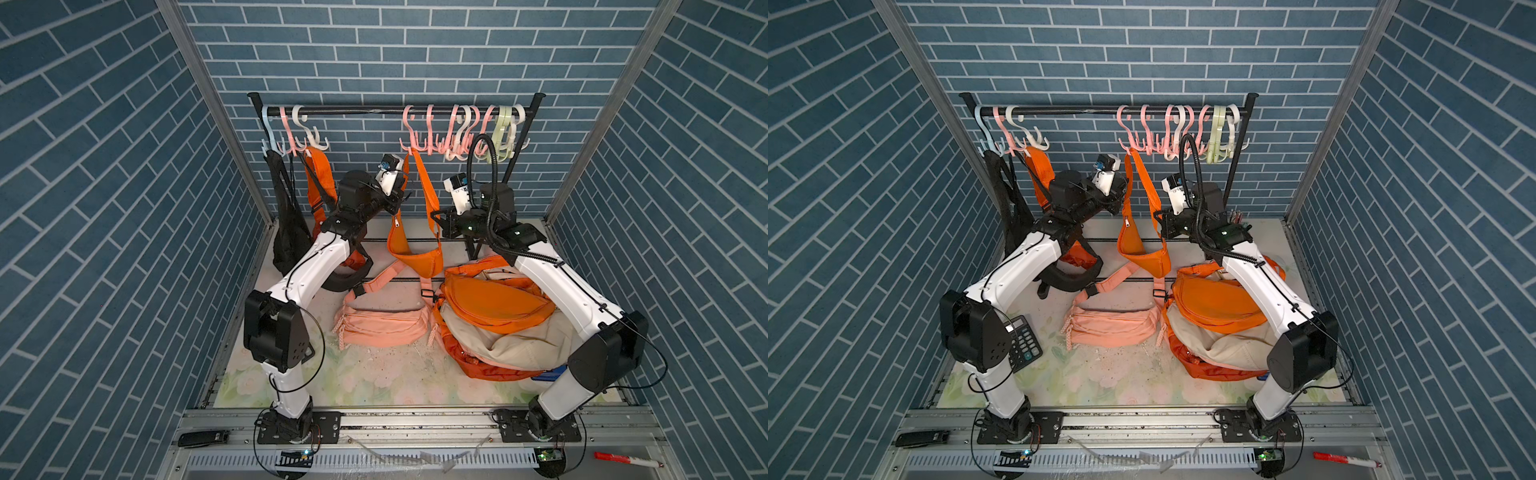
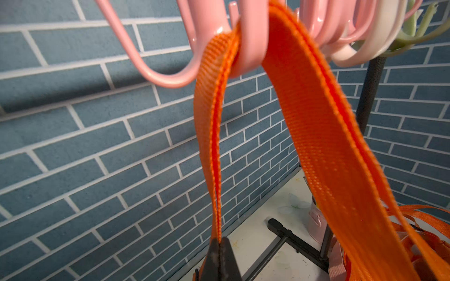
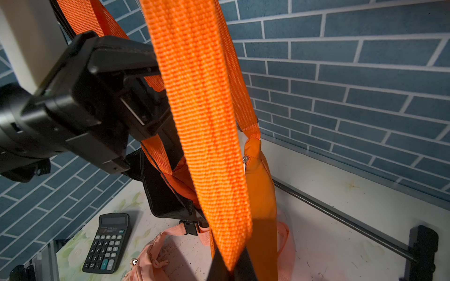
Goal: Take the bag off the hook
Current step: Pick up the bag from the hook.
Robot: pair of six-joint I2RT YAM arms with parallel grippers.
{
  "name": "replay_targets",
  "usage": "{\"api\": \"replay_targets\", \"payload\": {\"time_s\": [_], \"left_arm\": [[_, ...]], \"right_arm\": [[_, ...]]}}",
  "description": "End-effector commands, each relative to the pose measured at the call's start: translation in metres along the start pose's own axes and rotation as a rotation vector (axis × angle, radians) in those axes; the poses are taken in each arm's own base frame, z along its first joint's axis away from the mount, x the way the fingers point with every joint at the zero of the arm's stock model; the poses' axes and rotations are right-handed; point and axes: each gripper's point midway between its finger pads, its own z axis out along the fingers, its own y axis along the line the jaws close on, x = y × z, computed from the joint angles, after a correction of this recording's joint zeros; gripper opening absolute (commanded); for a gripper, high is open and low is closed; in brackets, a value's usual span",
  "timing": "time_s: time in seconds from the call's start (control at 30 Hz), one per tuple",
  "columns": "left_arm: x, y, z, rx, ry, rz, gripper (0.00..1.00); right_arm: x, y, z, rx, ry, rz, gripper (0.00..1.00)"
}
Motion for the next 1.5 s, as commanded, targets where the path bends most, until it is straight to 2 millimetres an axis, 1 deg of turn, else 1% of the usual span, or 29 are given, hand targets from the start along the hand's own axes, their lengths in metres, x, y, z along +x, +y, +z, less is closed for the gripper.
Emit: {"api": "replay_targets", "payload": {"time_s": [0.0, 0.03, 0.07, 0.1, 0.17, 0.23, 0.33, 0.37, 0.57, 0.73, 0.83, 0.93, 1.07, 1.2, 1.33, 1.47], "left_arm": [[-0.025, 0.001, -0.010, 0.014, -0.064, 0.015, 0.00], [-0.026, -0.002, -0.010, 0.034, -0.070, 0.011, 0.00], [-0.028, -0.004, -0.012, 0.057, -0.081, 0.005, 0.02], [-0.029, -0.005, -0.013, 0.073, -0.090, 0.000, 0.08], [-0.030, -0.005, -0.015, 0.082, -0.109, -0.010, 0.25], [-0.028, -0.002, -0.015, 0.069, -0.114, -0.011, 0.36], [-0.024, 0.003, -0.012, 0.054, -0.102, -0.015, 0.46], [-0.021, 0.004, -0.010, 0.049, -0.097, -0.013, 0.47], [-0.014, 0.016, 0.004, 0.008, -0.082, -0.013, 0.48], [-0.014, 0.022, 0.012, -0.013, -0.073, -0.003, 0.49], [-0.011, 0.026, 0.008, -0.040, -0.073, -0.004, 0.48], [-0.008, 0.021, -0.001, -0.026, -0.088, -0.013, 0.48], [0.000, 0.011, -0.019, -0.011, -0.113, -0.036, 0.48], [0.001, 0.006, -0.032, -0.010, -0.130, -0.040, 0.48], [0.002, 0.007, -0.028, -0.007, -0.106, -0.020, 0.50], [0.002, 0.010, -0.016, 0.005, -0.091, -0.022, 0.58]], "right_arm": [[-0.017, 0.003, -0.008, -0.005, -0.034, -0.014, 0.00], [-0.018, 0.003, -0.009, -0.004, -0.034, -0.014, 0.00], [-0.019, 0.004, -0.011, -0.005, -0.036, -0.015, 0.00], [-0.019, 0.004, -0.011, -0.004, -0.034, -0.014, 0.00], [-0.018, 0.004, -0.012, -0.004, -0.032, -0.012, 0.00], [-0.018, 0.005, -0.013, -0.007, -0.032, -0.011, 0.00], [-0.020, 0.006, -0.014, -0.012, -0.034, -0.006, 0.00], [-0.021, 0.007, -0.015, -0.013, -0.036, -0.005, 0.00], [-0.023, 0.009, -0.017, -0.017, -0.040, 0.001, 0.00], [-0.022, 0.009, -0.019, -0.015, -0.035, 0.005, 0.00], [-0.023, 0.009, -0.021, -0.011, -0.037, 0.001, 0.00], [-0.023, 0.008, -0.021, -0.006, -0.037, -0.001, 0.00], [-0.022, 0.008, -0.019, -0.009, -0.033, 0.001, 0.00], [-0.022, 0.008, -0.018, -0.011, -0.032, -0.001, 0.00], [-0.022, 0.008, -0.018, -0.014, -0.032, 0.003, 0.00], [-0.022, 0.009, -0.019, -0.018, -0.031, 0.008, 0.00]]}}
